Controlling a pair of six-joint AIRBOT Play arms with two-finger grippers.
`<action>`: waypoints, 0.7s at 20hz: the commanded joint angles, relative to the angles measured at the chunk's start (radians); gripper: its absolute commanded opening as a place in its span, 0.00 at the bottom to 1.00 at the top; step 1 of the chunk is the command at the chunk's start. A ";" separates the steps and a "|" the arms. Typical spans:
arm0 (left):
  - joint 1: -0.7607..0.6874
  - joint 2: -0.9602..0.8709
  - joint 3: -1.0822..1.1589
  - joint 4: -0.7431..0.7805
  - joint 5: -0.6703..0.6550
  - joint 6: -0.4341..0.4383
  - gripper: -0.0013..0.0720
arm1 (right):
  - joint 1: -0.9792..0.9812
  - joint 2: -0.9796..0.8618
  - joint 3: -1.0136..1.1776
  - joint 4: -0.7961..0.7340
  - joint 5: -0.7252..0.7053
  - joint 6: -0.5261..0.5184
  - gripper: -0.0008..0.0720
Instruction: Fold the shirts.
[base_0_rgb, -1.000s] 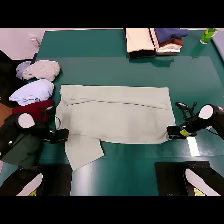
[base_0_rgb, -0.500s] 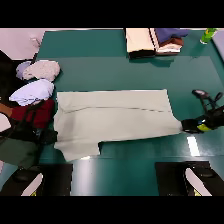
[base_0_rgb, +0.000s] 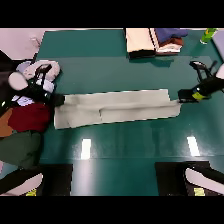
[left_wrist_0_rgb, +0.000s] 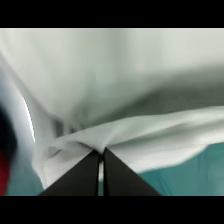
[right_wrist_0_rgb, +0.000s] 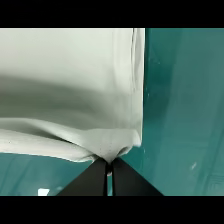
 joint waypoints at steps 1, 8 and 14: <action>0.001 -0.201 0.156 0.049 0.134 0.011 0.05 | 0.002 -0.211 0.155 0.002 -0.038 0.000 0.03; 0.001 -0.306 0.213 0.041 0.154 0.019 0.73 | 0.002 -0.407 0.360 0.090 -0.053 -0.019 0.28; 0.001 -0.304 0.260 0.007 0.058 0.013 0.67 | -0.033 -0.387 0.341 0.086 -0.047 -0.026 0.75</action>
